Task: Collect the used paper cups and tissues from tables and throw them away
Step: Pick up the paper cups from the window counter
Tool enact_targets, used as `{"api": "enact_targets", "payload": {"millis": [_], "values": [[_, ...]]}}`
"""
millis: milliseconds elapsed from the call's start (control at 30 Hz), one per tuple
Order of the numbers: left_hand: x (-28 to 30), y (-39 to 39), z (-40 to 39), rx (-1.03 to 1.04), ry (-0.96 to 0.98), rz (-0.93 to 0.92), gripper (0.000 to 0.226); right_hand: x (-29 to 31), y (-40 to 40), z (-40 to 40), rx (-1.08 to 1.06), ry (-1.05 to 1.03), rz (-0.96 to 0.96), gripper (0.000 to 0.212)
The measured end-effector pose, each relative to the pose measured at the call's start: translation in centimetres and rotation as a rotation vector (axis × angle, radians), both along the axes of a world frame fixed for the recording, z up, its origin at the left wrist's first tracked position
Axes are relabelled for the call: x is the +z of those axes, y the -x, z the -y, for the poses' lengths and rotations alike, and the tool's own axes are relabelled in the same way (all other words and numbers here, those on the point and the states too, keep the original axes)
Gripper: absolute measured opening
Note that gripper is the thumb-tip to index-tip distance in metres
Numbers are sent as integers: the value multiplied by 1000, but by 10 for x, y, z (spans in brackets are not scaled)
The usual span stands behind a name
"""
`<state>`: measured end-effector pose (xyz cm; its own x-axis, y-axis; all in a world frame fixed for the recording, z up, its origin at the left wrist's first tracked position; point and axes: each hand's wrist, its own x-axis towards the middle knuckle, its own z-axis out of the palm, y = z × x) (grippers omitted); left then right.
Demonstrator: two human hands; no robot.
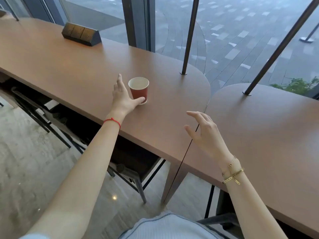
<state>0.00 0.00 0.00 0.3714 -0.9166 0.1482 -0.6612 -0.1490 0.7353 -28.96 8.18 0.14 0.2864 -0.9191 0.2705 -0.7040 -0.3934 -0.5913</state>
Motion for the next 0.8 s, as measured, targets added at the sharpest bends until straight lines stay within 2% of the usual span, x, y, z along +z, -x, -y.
{"api": "enact_targets", "payload": {"millis": [133, 333, 500, 800], "values": [[-4, 12, 17, -16, 9, -47, 117, 4, 2, 4, -22, -22, 4, 43], [-3, 25, 12, 5, 145, -46, 96, 5, 12, -8, -71, -38, 11, 43], [7, 48, -42, -124, 227, -12, 80, 4, 21, -42, -141, -23, 28, 43], [19, 91, -171, -375, 220, -86, 78, -1, 49, -150, -280, 2, 32, 45]]}}
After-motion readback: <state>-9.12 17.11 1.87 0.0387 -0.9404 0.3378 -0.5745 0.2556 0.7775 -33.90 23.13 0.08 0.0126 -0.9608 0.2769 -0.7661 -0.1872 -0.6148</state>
